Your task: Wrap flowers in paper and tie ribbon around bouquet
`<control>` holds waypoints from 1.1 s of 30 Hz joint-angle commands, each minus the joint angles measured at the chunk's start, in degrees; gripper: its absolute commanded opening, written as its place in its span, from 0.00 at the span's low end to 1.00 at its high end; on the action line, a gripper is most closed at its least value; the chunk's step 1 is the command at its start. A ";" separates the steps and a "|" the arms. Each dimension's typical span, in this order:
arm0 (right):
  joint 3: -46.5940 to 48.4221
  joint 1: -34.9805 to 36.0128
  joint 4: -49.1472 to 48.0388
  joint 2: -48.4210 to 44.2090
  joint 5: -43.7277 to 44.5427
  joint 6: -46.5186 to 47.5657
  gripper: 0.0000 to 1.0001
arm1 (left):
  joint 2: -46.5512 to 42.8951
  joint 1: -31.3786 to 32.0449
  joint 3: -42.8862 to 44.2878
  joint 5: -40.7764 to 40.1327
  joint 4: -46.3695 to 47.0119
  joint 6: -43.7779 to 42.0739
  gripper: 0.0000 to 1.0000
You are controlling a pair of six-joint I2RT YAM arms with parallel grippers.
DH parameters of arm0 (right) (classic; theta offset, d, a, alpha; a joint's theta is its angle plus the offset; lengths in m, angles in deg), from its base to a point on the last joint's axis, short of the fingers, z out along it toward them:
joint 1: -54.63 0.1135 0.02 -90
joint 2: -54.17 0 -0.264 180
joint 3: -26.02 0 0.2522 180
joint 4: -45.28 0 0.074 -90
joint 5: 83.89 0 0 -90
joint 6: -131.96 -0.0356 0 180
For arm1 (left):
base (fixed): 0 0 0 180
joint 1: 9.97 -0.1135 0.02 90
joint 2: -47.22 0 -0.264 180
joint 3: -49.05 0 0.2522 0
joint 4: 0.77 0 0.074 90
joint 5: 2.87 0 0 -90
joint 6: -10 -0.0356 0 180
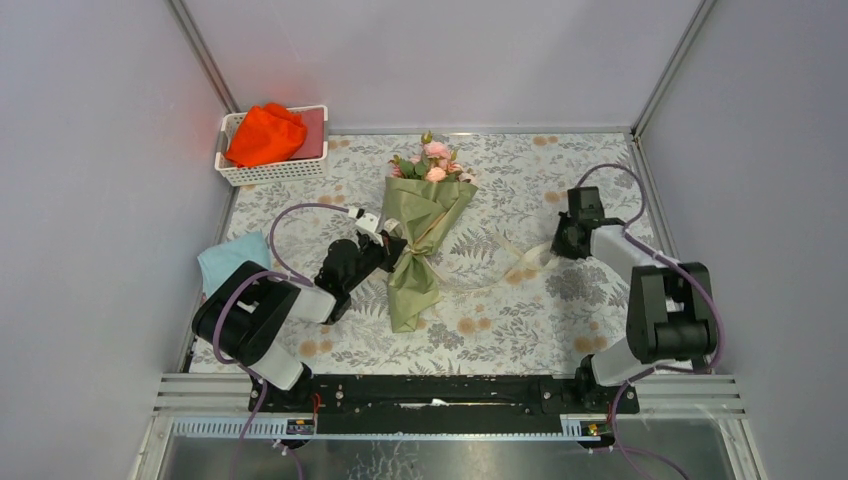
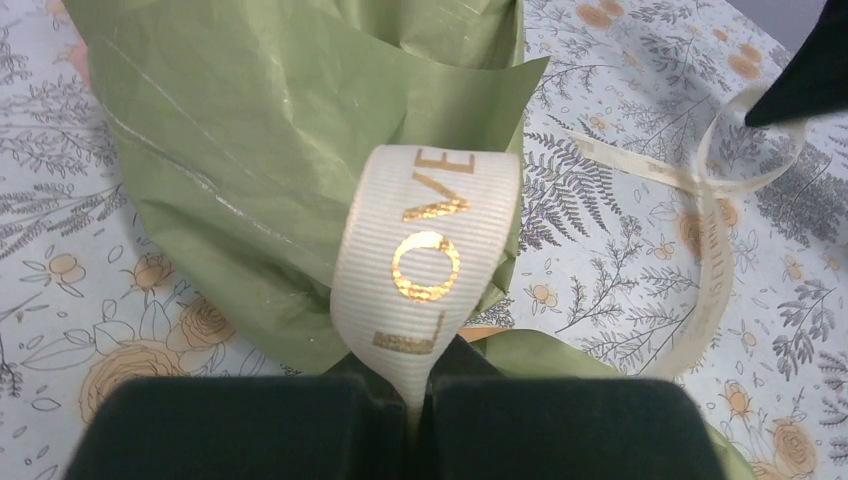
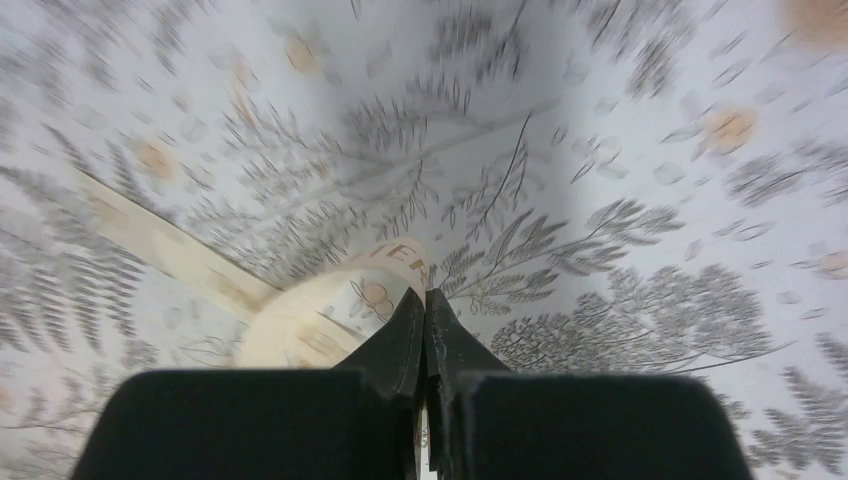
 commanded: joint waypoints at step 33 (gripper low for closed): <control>79.29 37.77 10.31 31.87 -21.42 15.94 0.78 | -4.53 2.64 -4.94 11.89 4.88 -26.86 0.00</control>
